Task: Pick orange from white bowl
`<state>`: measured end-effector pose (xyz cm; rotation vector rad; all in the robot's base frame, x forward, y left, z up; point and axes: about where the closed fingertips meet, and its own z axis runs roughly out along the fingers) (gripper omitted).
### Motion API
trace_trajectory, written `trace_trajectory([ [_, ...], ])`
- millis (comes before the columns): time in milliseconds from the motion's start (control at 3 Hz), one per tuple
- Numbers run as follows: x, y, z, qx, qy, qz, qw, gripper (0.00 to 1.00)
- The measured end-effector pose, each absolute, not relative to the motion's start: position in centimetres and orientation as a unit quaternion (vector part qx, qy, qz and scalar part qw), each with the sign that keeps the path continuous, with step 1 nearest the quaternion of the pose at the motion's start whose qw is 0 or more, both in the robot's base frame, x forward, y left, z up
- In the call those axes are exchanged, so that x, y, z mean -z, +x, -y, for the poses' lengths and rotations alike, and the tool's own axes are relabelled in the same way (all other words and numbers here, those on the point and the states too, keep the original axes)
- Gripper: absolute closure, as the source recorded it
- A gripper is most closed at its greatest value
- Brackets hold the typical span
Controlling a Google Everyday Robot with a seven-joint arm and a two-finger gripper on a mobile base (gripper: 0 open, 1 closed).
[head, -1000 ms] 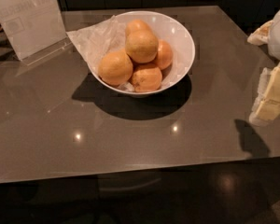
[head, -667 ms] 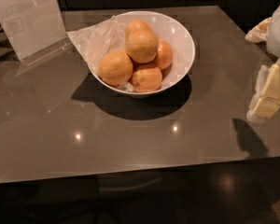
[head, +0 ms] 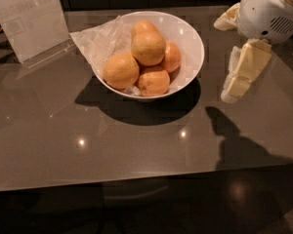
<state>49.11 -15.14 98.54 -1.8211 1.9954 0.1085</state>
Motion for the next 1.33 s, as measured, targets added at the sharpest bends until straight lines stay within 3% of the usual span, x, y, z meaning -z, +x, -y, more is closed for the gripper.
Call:
trace_trajectory([
  [333,-99.2,51.4,11.2,-0.073,-0.687,-0.685,0.23,0.0],
  [1333,-99.1,53.4,8.2,-0.088,-0.718,-0.65,0.234,0.0],
])
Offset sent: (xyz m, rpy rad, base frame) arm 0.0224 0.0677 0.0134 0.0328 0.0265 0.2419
